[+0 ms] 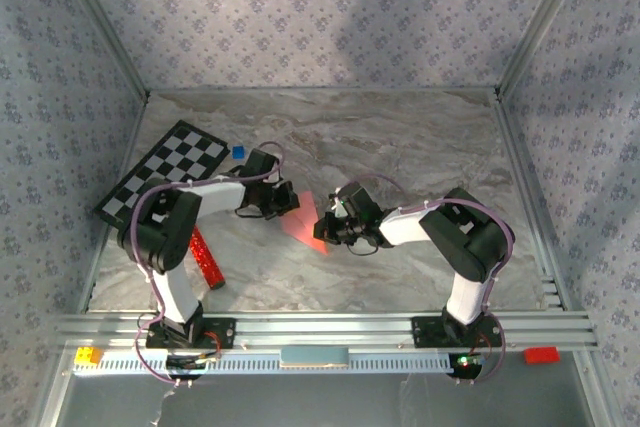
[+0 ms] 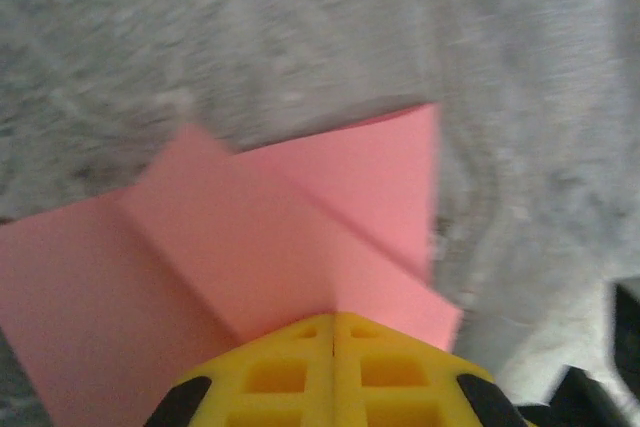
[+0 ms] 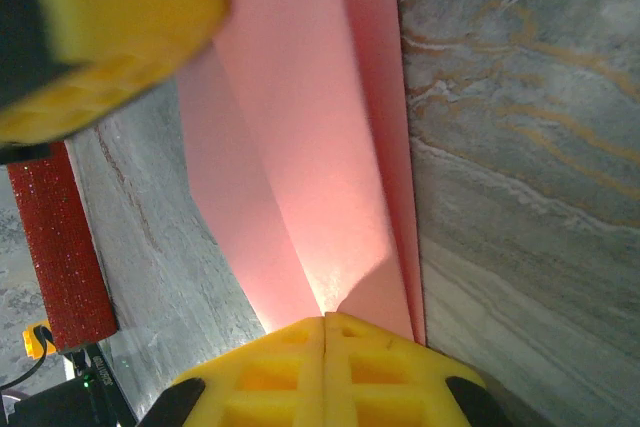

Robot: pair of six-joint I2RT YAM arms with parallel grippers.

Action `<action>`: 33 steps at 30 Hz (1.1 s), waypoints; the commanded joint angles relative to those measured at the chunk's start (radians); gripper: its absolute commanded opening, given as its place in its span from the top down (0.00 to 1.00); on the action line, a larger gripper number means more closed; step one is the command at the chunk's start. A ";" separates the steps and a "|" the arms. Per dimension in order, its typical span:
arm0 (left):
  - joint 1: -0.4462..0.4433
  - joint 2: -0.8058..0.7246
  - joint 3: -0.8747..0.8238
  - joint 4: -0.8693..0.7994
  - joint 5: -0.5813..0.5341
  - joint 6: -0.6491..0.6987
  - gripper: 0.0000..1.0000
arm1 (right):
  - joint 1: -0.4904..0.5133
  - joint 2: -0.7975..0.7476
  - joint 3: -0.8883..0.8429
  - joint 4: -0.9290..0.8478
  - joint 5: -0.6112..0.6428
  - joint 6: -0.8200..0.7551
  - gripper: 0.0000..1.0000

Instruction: Fold a paper plane with a square sheet of paper (pick it up from the middle)

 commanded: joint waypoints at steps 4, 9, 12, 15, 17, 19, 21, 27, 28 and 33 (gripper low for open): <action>0.021 0.050 -0.038 0.043 0.005 0.004 0.97 | 0.007 0.024 -0.005 -0.200 0.011 -0.008 1.00; 0.040 0.051 -0.042 0.048 0.015 0.006 0.97 | 0.010 0.024 0.003 -0.241 0.025 -0.018 1.00; 0.048 0.062 -0.027 0.044 0.017 0.008 0.97 | 0.011 0.025 -0.007 -0.229 0.024 -0.012 1.00; 0.057 0.070 -0.008 0.044 0.020 0.008 0.97 | 0.013 0.032 -0.010 -0.232 0.012 -0.010 1.00; 0.063 0.069 0.003 0.042 0.016 0.007 0.97 | 0.013 0.032 -0.016 -0.232 0.010 -0.009 1.00; 0.073 0.075 0.018 0.033 0.011 0.011 0.97 | 0.014 0.029 -0.027 -0.230 0.010 -0.007 1.00; 0.086 0.083 0.033 0.026 0.012 0.017 0.97 | 0.016 0.023 -0.039 -0.225 0.013 -0.005 1.00; 0.140 0.111 0.070 0.001 0.013 0.045 0.97 | 0.009 0.015 -0.051 -0.229 0.020 -0.016 1.00; 0.149 0.115 0.076 0.001 0.016 0.048 0.97 | 0.007 0.015 -0.050 -0.228 0.019 -0.015 1.00; 0.182 0.115 0.112 -0.013 0.031 0.049 0.96 | 0.004 0.000 -0.049 -0.238 0.024 -0.029 1.00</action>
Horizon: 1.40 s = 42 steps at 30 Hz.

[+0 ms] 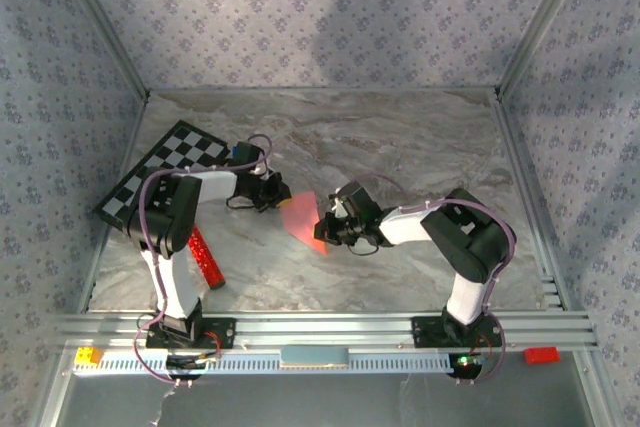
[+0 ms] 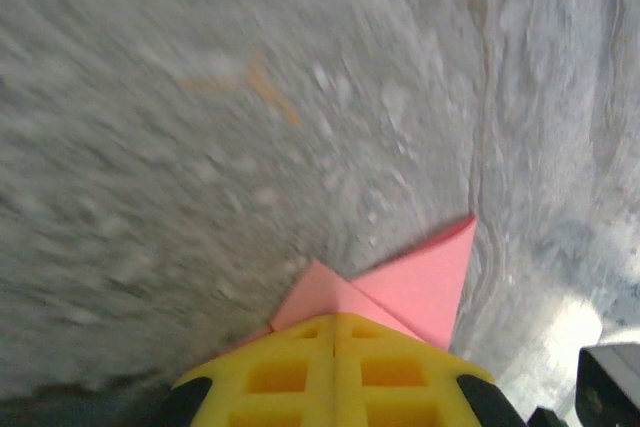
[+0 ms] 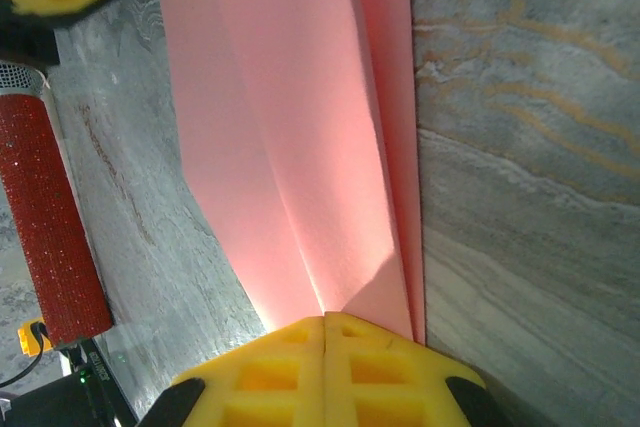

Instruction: Fold a paper plane with a square sheet of paper (pick it up from the middle)

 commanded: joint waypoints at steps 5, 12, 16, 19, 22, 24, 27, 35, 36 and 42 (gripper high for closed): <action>0.038 -0.041 0.063 -0.055 -0.076 0.029 0.95 | 0.002 0.004 -0.052 -0.196 0.027 -0.025 1.00; -0.008 -0.173 0.015 -0.055 -0.083 0.011 0.92 | -0.003 0.007 -0.046 -0.194 0.026 -0.028 1.00; -0.083 -0.178 -0.012 -0.037 -0.059 0.017 0.91 | -0.007 0.006 -0.046 -0.192 0.025 -0.028 1.00; -0.136 -0.150 -0.031 -0.026 -0.066 0.024 0.92 | -0.009 -0.001 -0.044 -0.190 0.024 -0.027 1.00; -0.146 -0.107 -0.060 0.027 -0.053 -0.005 0.93 | -0.013 -0.012 -0.044 -0.190 0.022 -0.027 1.00; -0.146 -0.082 -0.070 0.039 -0.057 -0.013 0.93 | -0.017 -0.022 -0.036 -0.189 0.015 -0.026 1.00; -0.144 -0.049 -0.078 0.036 -0.071 -0.011 0.95 | -0.020 -0.042 -0.010 -0.199 0.001 -0.035 1.00; -0.138 -0.035 -0.109 0.016 -0.098 0.018 0.96 | -0.014 -0.048 0.122 -0.253 -0.022 -0.081 1.00; -0.137 -0.035 -0.111 0.016 -0.098 0.019 0.96 | -0.015 -0.033 0.138 -0.254 -0.022 -0.080 1.00; -0.138 -0.033 -0.113 0.018 -0.092 0.021 0.96 | -0.019 0.099 0.226 -0.246 -0.039 -0.076 0.99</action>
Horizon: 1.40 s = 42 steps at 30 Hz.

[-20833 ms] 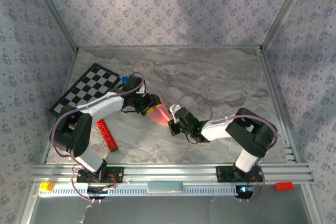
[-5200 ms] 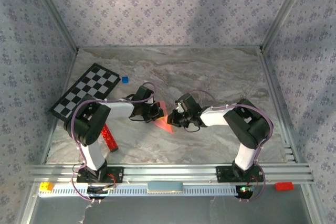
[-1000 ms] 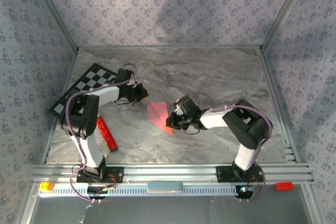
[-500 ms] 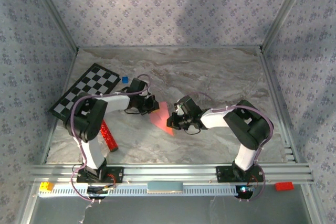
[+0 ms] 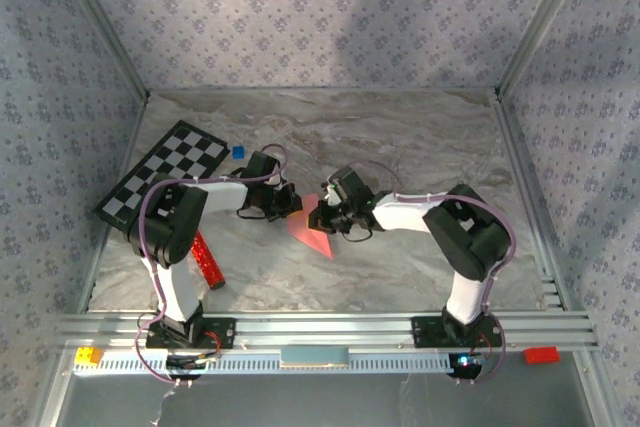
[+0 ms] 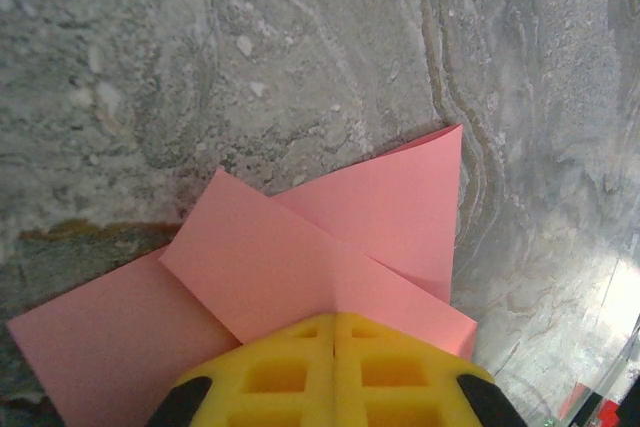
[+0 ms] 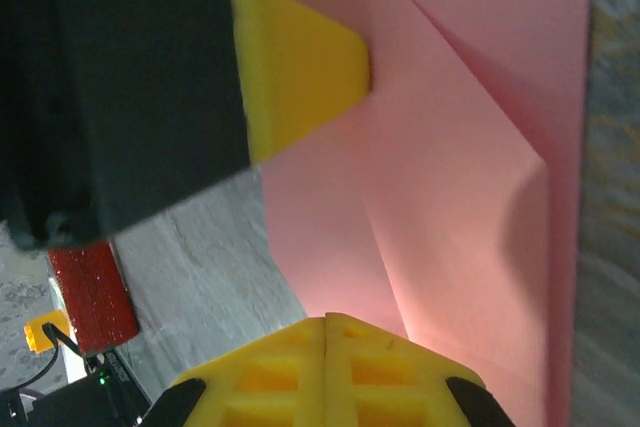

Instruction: Fold a paper plane with a square sheet of paper (pick it up from the middle)

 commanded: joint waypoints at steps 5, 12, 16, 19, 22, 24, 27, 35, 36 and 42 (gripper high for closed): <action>0.009 0.026 -0.027 -0.038 -0.047 0.030 0.96 | -0.003 0.065 -0.020 -0.039 -0.009 -0.011 0.99; 0.034 0.031 -0.032 -0.043 -0.045 0.038 0.97 | 0.004 -0.073 -0.142 -0.026 -0.006 -0.021 0.97; 0.042 0.035 -0.036 -0.039 -0.038 0.041 0.97 | 0.003 -0.140 -0.214 -0.030 0.006 -0.020 0.96; 0.042 0.036 -0.041 -0.032 -0.032 0.037 0.97 | 0.007 -0.177 -0.244 -0.011 -0.011 -0.021 0.96; 0.042 0.039 -0.042 -0.028 -0.024 0.036 0.96 | 0.014 -0.191 -0.235 -0.009 -0.018 -0.043 0.95; 0.043 0.041 -0.042 -0.026 -0.022 0.034 0.97 | 0.010 -0.175 -0.223 -0.032 -0.004 -0.051 0.95; 0.042 0.038 -0.041 -0.033 -0.022 0.037 0.97 | 0.005 -0.140 -0.232 -0.031 -0.005 -0.047 0.95; 0.042 0.031 -0.046 -0.040 -0.030 0.039 0.97 | 0.012 -0.206 -0.341 -0.001 0.008 -0.014 0.96; 0.042 0.032 -0.045 -0.039 -0.029 0.036 0.97 | 0.010 -0.224 -0.348 -0.006 0.011 -0.012 0.96; 0.040 0.030 -0.041 -0.042 -0.023 0.024 0.97 | -0.003 -0.316 -0.359 -0.066 0.058 0.002 0.96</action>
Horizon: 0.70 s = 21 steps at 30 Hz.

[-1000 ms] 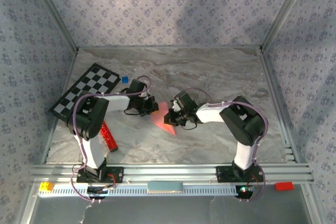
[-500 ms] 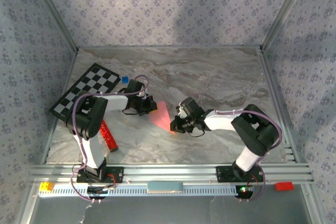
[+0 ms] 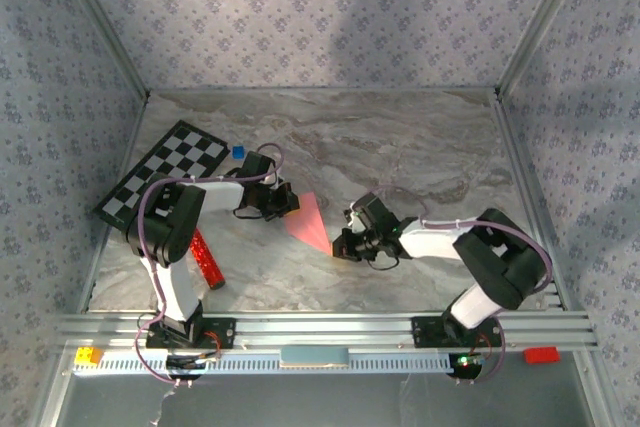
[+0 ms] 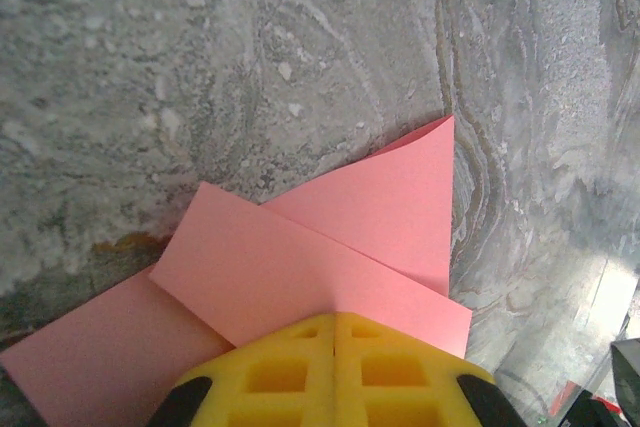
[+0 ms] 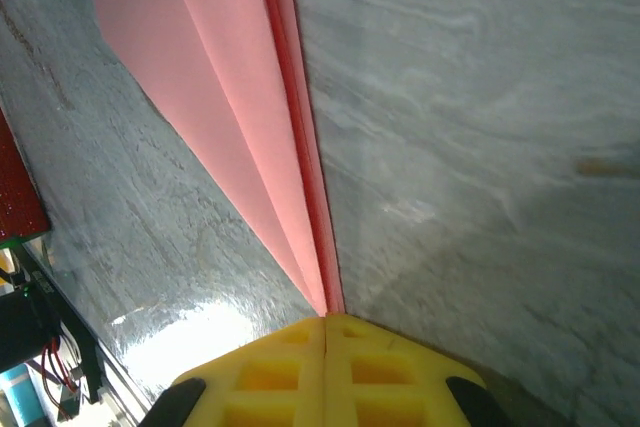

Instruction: Fold a paper plane with a square sheet of paper (pick it up from the middle)

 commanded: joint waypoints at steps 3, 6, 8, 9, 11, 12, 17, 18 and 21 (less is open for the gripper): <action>0.000 0.028 -0.028 -0.061 -0.051 0.003 0.97 | -0.008 -0.070 -0.003 -0.069 0.048 0.034 0.95; -0.002 0.024 -0.032 -0.058 -0.052 -0.002 0.97 | -0.008 -0.086 -0.003 -0.058 0.081 0.072 0.93; -0.002 0.021 -0.037 -0.052 -0.050 -0.007 0.97 | -0.008 -0.086 -0.002 -0.045 0.094 0.094 0.89; -0.003 0.018 -0.043 -0.047 -0.047 -0.010 0.97 | -0.008 -0.084 0.001 -0.042 0.098 0.104 0.86; -0.004 0.013 -0.046 -0.043 -0.047 -0.014 0.97 | -0.005 -0.082 0.002 -0.038 0.105 0.121 0.79; -0.003 0.012 -0.048 -0.046 -0.046 -0.013 0.97 | -0.002 -0.082 0.002 -0.033 0.107 0.130 0.77; -0.002 -0.002 -0.046 -0.057 -0.047 -0.016 0.97 | 0.011 -0.090 -0.018 -0.009 0.136 0.180 0.71; -0.002 -0.005 -0.044 -0.057 -0.047 -0.017 0.97 | 0.012 -0.088 -0.025 0.002 0.137 0.192 0.71; -0.002 -0.012 -0.045 -0.057 -0.047 -0.019 0.97 | 0.013 -0.083 -0.032 0.013 0.135 0.208 0.71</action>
